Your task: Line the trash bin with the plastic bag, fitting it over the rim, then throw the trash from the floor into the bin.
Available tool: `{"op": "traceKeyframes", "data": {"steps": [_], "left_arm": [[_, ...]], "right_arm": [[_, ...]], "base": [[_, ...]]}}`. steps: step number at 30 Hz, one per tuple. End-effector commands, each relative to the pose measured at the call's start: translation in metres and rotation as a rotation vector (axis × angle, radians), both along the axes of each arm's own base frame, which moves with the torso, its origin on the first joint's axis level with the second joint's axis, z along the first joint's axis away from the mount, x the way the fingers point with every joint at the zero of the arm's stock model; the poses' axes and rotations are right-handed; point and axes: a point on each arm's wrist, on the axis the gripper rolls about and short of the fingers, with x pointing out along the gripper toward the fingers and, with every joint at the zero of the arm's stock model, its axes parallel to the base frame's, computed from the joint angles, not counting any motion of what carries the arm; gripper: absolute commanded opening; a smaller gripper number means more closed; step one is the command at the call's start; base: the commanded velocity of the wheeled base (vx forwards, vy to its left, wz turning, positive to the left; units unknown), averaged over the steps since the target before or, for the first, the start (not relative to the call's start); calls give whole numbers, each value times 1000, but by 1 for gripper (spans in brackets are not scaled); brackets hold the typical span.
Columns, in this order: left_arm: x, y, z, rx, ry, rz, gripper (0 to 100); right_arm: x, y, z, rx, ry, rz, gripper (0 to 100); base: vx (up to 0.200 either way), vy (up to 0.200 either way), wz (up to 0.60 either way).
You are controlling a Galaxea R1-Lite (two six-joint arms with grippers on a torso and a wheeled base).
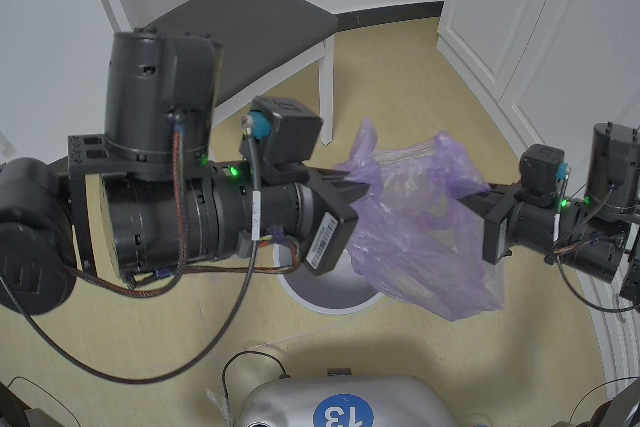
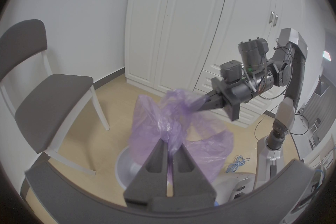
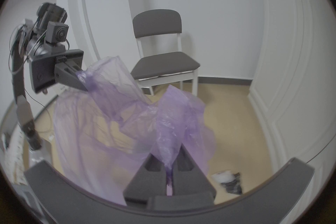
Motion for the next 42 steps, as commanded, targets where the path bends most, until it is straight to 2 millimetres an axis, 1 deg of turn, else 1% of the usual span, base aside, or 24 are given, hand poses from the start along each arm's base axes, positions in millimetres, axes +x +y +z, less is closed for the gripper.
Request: {"op": "traceKeyframes", "data": {"steps": [1, 3, 4, 5, 6, 10, 11, 12, 13, 14, 15, 17, 19, 22, 26, 33, 34, 35, 36, 37, 38, 40, 41, 42], "left_arm": [[-6, 6, -12, 18, 39, 3, 0], [-4, 14, -16, 27, 50, 23, 0], [-3, 15, -16, 28, 51, 26, 0], [1, 22, -20, 36, 62, 52, 0], [3, 24, -23, 38, 71, 66, 0], [14, 27, -28, 5, 109, 119, 0], [20, 27, -30, -3, 112, 135, 0], [29, 28, -34, -12, 105, 159, 0], [29, 28, -34, -12, 105, 159, 0], [45, 31, -42, -28, 97, 193, 0], [53, 33, -46, -39, 88, 203, 0], [64, 35, -50, -68, 73, 205, 0], [70, 35, -56, -73, 78, 202, 0], [74, 34, -63, -64, 90, 205, 0], [78, 30, -70, -53, 105, 203, 0], [97, 26, -87, -68, 117, 228, 0], [98, 25, -87, -70, 117, 228, 0], [102, 24, -92, -81, 118, 235, 0], [102, 24, -92, -81, 118, 235, 0], [113, 27, -101, -89, 124, 263, 0], [119, 29, -106, -94, 121, 274, 0], [125, 31, -112, -98, 122, 282, 0], [125, 31, -112, -98, 122, 282, 0], [132, 35, -117, -106, 127, 284, 0]], "right_arm": [[0, 20, -18, 10, 87, 57, 0], [-2, 22, -20, 30, 108, 56, 0], [-2, 22, -20, 32, 108, 56, 0], [1, 23, -23, 38, 124, 52, 0], [3, 25, -26, 42, 129, 49, 0], [12, 29, -36, 72, 113, 38, 0], [15, 31, -40, 78, 113, 33, 0], [20, 32, -45, 81, 109, 27, 0], [20, 32, -45, 81, 109, 27, 0], [29, 32, -53, 91, 100, 9, 0], [33, 32, -57, 99, 97, 1, 0], [39, 35, -63, 139, 98, -6, 0], [44, 36, -66, 179, 109, -7, 0], [51, 33, -73, 190, 137, -1, 0], [62, 28, -88, 176, 173, -21, 0], [85, 28, -122, 226, 224, -55, 0], [86, 28, -122, 227, 222, -55, 0], [91, 27, -130, 232, 227, -69, 0], [91, 27, -130, 232, 227, -69, 0], [101, 23, -140, 231, 230, -93, 0], [108, 20, -143, 232, 231, -109, 0], [114, 17, -147, 232, 233, -126, 0], [114, 17, -147, 232, 233, -126, 0], [120, 14, -151, 232, 234, -142, 0]], "base": [[0, 0, 0], [0, 0, 0], [0, 0, 0], [0, 0, 0], [0, 0, 0], [0, 0, 0], [0, 0, 0], [0, 0, 0], [0, 0, 0], [0, 0, 0], [0, 0, 0], [0, 0, 0], [0, 0, 0], [0, 0, 0], [0, 0, 0], [0, 0, 0], [0, 0, 0], [0, 0, 0], [0, 0, 0], [0, 0, 0], [0, 0, 0], [0, 0, 0], [0, 0, 0], [0, 0, 0]]}}
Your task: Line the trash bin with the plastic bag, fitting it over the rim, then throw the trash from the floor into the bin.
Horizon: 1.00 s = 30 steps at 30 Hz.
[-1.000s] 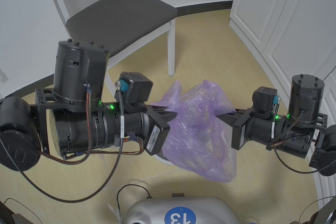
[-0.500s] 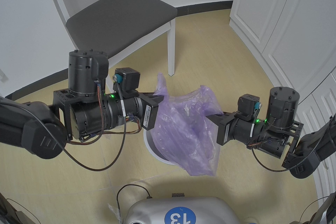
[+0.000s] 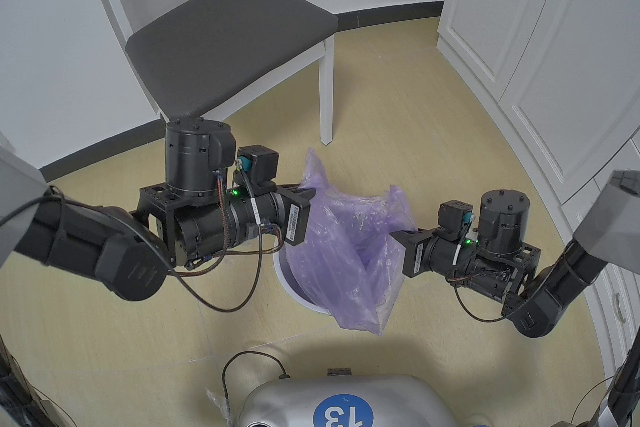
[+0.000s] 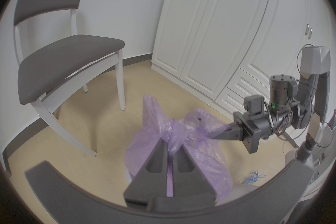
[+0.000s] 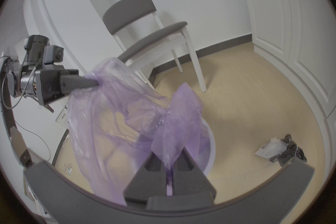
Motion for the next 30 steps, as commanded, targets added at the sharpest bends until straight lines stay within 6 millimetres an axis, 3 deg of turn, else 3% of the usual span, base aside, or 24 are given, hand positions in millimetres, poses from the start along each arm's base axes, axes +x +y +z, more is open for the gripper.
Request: {"op": "traceKeyframes", "data": {"steps": [1, 6, 13, 21, 30], "left_arm": [[23, 6, -28, 12, 48, 27, 0], [34, 16, -40, -9, 71, 60, 0], [27, 35, -47, 2, 115, 74, 0], [-4, 55, -62, 32, 196, 37, 0], [-15, 70, -82, 88, 266, 66, 0]], "right_arm": [[21, -8, -26, -21, 44, -47, 0], [25, -22, -18, -32, 28, -84, 0], [14, -50, -2, -208, 106, -100, 0], [-2, -57, -18, -374, 141, -19, 0], [-5, -54, -34, -418, 177, 11, 0]], "base": [[0, 0, 0], [0, 0, 0], [0, 0, 0], [0, 0, 0], [0, 0, 0]]}}
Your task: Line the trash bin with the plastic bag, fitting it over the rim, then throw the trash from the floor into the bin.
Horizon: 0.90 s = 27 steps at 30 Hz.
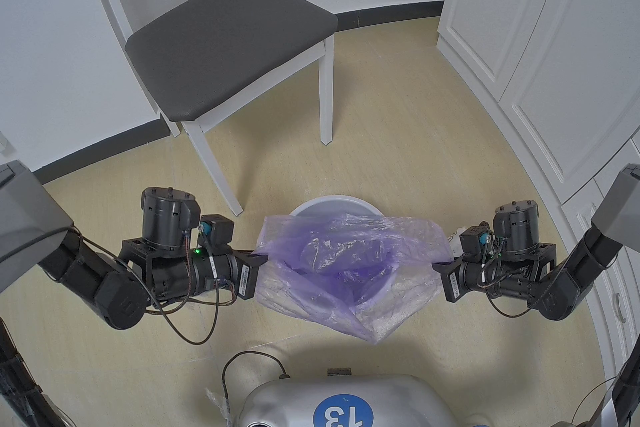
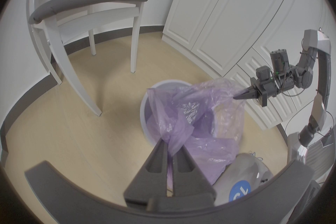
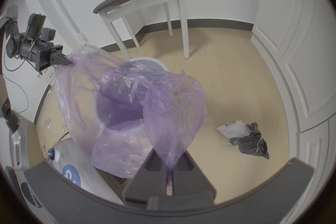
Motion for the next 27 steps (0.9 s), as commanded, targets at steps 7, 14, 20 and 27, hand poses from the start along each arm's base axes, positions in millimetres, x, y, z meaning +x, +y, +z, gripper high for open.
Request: {"op": "traceKeyframes", "data": {"steps": [7, 14, 20, 27], "left_arm": [[9, 3, -36, -9, 7, 25, 0], [38, -4, -74, -75, -162, 36, 0], [35, 5, -75, -80, -170, 53, 0], [32, 27, -73, -102, -158, 53, 0]], "right_arm": [[14, 12, -33, 10, -2, -1, 0], [24, 24, -50, 66, -62, -23, 0], [25, 15, -47, 57, -54, -47, 0], [21, 8, -50, 16, -18, -33, 0]], "base": [[0, 0, 0], [0, 0, 0], [0, 0, 0], [0, 0, 0]]}}
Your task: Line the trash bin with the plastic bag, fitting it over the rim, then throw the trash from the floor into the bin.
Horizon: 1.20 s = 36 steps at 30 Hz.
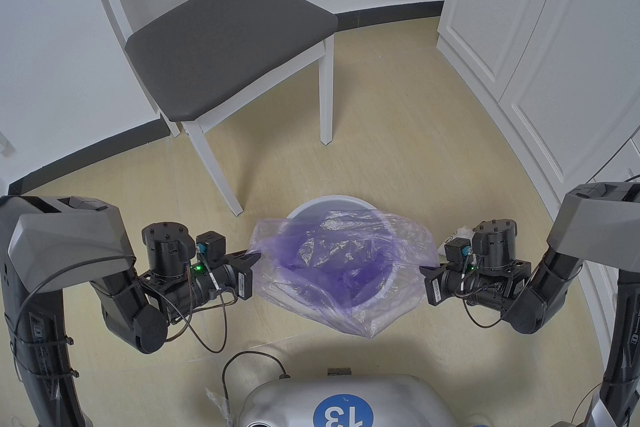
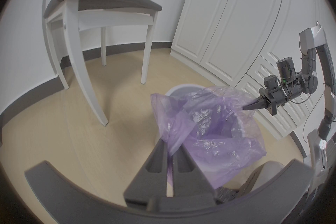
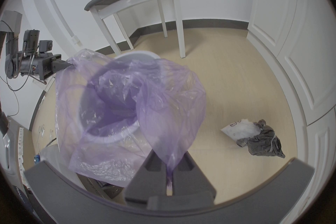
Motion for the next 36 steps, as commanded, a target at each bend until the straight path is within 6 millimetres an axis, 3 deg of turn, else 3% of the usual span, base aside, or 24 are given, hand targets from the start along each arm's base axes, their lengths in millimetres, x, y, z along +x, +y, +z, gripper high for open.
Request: {"op": "traceKeyframes", "data": {"steps": [1, 4, 20, 27, 36], "left_arm": [[-1, 7, -8, -2, 19, 1, 0], [1, 6, -12, -11, -10, -3, 0], [27, 13, -34, -73, -73, 47, 0], [32, 14, -48, -77, -61, 42, 0], [35, 10, -36, -163, -54, 56, 0]], "right_arm": [[-3, 2, -10, -28, 25, 25, 0], [-2, 5, -23, -52, 42, 39, 0], [3, 1, -30, -36, 10, 27, 0], [7, 3, -51, -53, -8, 42, 0], [9, 3, -54, -44, -21, 39, 0]], "base": [[0, 0, 0], [0, 0, 0], [0, 0, 0], [0, 0, 0], [0, 0, 0]]}}
